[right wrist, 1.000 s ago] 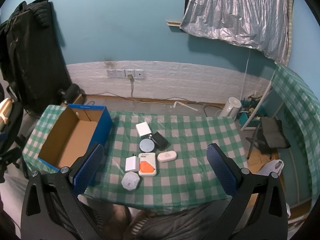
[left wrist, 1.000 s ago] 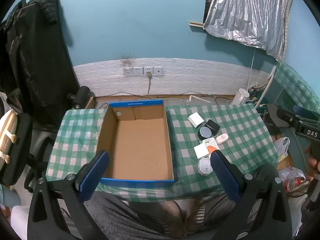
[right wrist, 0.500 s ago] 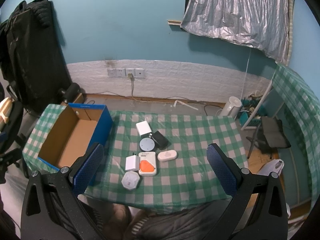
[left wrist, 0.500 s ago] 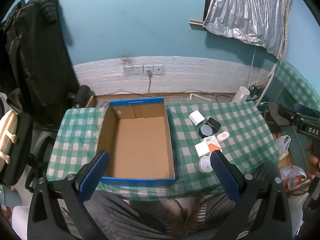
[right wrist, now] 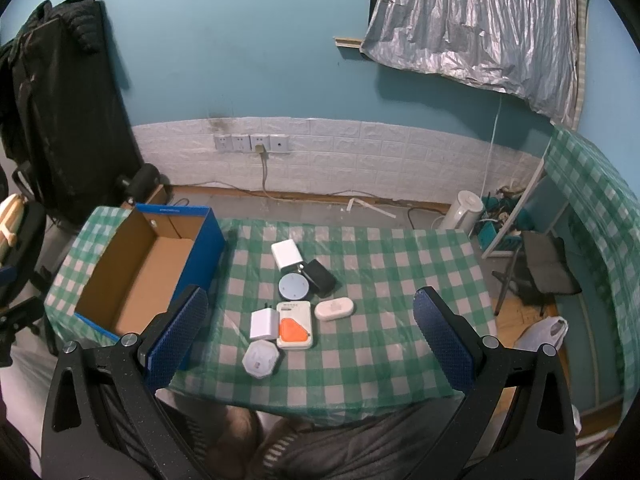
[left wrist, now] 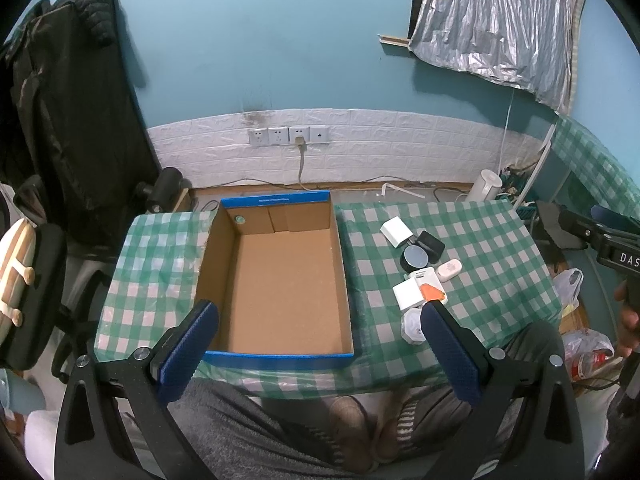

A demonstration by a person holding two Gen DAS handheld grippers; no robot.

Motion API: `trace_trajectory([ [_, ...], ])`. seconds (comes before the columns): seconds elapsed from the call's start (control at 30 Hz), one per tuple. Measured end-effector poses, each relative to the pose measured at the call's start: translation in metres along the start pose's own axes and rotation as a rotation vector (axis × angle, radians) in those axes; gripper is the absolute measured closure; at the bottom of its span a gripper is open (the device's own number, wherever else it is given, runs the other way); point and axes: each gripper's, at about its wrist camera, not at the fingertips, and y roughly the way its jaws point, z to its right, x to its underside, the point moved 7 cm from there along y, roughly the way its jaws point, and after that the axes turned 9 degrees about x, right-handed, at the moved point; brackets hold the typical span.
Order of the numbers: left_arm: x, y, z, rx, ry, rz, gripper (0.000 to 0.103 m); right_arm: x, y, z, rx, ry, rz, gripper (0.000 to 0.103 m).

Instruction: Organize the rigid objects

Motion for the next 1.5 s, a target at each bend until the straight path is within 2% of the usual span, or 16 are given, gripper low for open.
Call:
trace_trajectory([
  [0.7,0.007,0.002,-0.014,-0.012,-0.012,-0.013,0.001,0.003,0.007,-0.008,-0.012,-0.021,-0.024,0.001],
  [0.97,0.006,0.005,-0.019,-0.048,-0.015,-0.031,0.001,0.003,0.013,-0.011,-0.024,-0.024,-0.040,0.001],
  [1.07,0.006,0.009,-0.023,-0.058,-0.006,-0.050,0.001,0.003,0.017,-0.012,-0.052,-0.012,-0.051,0.001],
  [1.3,0.009,0.031,-0.055,-0.058,-0.058,-0.129,0.001,0.010,0.035,-0.022,-0.226,0.040,-0.137,0.001],
  [1.5,0.016,0.058,-0.102,-0.088,-0.079,-0.225,0.001,0.016,0.058,-0.031,-0.270,-0.007,-0.179,0.001],
])
